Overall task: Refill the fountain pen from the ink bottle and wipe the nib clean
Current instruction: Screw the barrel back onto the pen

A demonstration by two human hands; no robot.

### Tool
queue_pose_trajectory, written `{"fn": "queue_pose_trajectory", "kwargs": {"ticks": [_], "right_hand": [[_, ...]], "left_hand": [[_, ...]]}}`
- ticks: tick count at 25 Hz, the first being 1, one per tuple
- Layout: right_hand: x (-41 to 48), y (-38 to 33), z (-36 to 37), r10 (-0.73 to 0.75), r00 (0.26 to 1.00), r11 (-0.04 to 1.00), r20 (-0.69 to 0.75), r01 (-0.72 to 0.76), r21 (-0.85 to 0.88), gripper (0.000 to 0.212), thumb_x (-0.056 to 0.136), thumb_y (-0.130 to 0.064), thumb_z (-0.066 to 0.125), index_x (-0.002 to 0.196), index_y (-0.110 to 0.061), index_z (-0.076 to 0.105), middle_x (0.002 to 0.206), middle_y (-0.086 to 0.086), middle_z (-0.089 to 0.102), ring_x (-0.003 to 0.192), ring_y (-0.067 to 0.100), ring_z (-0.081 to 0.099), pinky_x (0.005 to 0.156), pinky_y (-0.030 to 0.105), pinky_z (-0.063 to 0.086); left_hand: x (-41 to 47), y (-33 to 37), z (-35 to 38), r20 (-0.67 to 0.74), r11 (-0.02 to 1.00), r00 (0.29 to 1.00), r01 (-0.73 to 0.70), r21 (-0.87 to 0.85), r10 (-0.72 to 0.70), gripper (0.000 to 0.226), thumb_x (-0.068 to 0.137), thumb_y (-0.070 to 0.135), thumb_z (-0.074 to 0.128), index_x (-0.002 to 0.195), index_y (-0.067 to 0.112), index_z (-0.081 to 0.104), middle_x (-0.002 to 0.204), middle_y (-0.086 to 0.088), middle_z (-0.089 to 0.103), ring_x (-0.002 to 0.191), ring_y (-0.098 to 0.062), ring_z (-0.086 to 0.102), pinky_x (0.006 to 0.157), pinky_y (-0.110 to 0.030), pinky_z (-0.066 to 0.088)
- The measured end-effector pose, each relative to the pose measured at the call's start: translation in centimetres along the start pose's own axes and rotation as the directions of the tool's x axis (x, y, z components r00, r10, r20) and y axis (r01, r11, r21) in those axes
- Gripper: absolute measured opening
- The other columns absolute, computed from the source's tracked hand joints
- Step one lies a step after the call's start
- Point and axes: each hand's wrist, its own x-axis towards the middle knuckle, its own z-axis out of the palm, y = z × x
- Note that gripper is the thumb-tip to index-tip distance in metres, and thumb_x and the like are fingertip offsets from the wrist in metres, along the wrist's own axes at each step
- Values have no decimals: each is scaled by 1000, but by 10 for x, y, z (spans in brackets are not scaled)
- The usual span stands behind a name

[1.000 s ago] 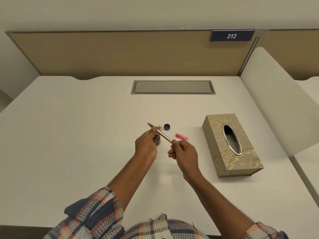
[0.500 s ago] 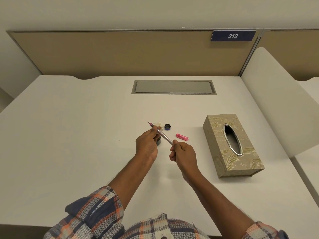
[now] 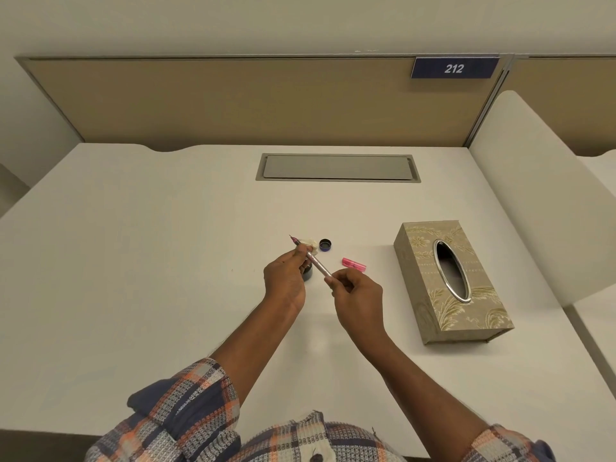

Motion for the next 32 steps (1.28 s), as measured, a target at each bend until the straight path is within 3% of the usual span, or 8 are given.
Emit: {"fn": "queue_pose_trajectory", "kwargs": {"ticks": [4, 11, 18, 28, 32], "right_hand": [[-1, 1, 2, 25, 1000, 1000, -4, -25, 4, 9, 87, -14, 66, 79, -11, 69, 72, 9, 68, 69, 30, 63, 65, 37, 52], [-2, 5, 5, -105, 993, 956, 48, 114, -269, 19, 81, -35, 74, 87, -19, 67, 78, -8, 66, 72, 12, 62, 67, 27, 52], [1, 8, 7, -119, 993, 940, 30, 122, -320, 21, 86, -37, 67, 79, -17, 66, 73, -3, 69, 70, 16, 63, 65, 37, 55], [1, 4, 7, -148, 989, 975, 14, 149, -164, 15, 86, -28, 69, 94, -17, 74, 81, -9, 66, 76, 12, 62, 70, 30, 52], [2, 8, 9, -93, 995, 993, 22, 94, -69, 12, 85, -21, 71, 95, -16, 75, 80, -11, 65, 74, 6, 60, 70, 21, 47]], "left_hand": [[-4, 0, 0, 18, 999, 1000, -19, 40, 18, 8, 81, 12, 69, 79, 6, 74, 96, -14, 71, 90, -21, 63, 88, -32, 50], [-7, -2, 0, 1, 986, 996, -93, 142, 93, 12, 82, 15, 68, 85, 6, 75, 90, -7, 74, 94, -22, 67, 93, -35, 51], [-11, -3, -1, 38, 983, 994, -109, 145, 104, 14, 83, 12, 66, 74, 14, 76, 80, 1, 75, 97, -22, 68, 93, -35, 50], [-11, -9, -5, 59, 969, 992, -118, 217, 108, 13, 85, 15, 65, 79, 11, 76, 87, -4, 75, 96, -21, 66, 90, -31, 49], [-7, -9, -9, 59, 956, 994, -104, 274, 91, 13, 79, 19, 72, 87, 9, 76, 93, -7, 74, 91, -19, 64, 80, -21, 49]]}}
